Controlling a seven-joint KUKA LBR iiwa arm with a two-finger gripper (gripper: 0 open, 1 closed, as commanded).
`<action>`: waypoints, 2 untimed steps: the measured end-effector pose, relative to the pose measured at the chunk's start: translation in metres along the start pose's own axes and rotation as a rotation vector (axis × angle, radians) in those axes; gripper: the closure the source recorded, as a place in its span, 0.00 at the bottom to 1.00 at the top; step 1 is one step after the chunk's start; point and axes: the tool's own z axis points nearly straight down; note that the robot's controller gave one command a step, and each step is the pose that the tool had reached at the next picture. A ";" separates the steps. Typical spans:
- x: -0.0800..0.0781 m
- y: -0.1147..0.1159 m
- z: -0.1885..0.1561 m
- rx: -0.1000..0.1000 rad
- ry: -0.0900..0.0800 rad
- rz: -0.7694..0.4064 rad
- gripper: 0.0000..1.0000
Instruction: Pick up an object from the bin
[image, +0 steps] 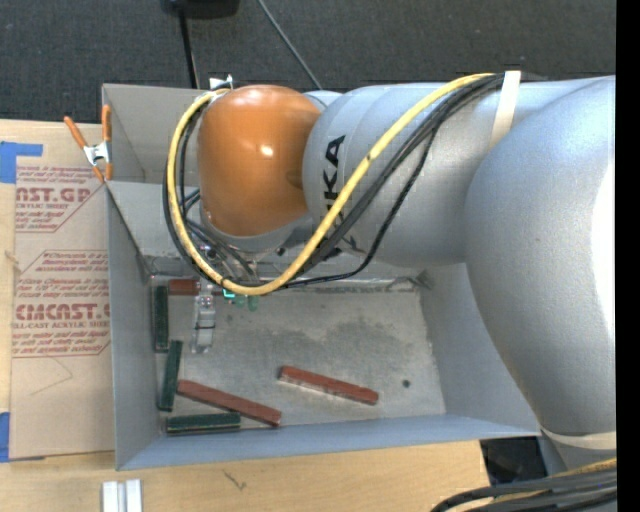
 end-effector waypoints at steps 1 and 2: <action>-0.002 -0.001 -0.004 -0.002 -0.007 0.002 0.00; 0.039 0.000 0.050 -0.003 -0.011 -0.034 0.00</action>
Offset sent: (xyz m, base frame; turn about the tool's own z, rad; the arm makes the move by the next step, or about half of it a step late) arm -0.0766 0.0003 -0.0977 -0.0655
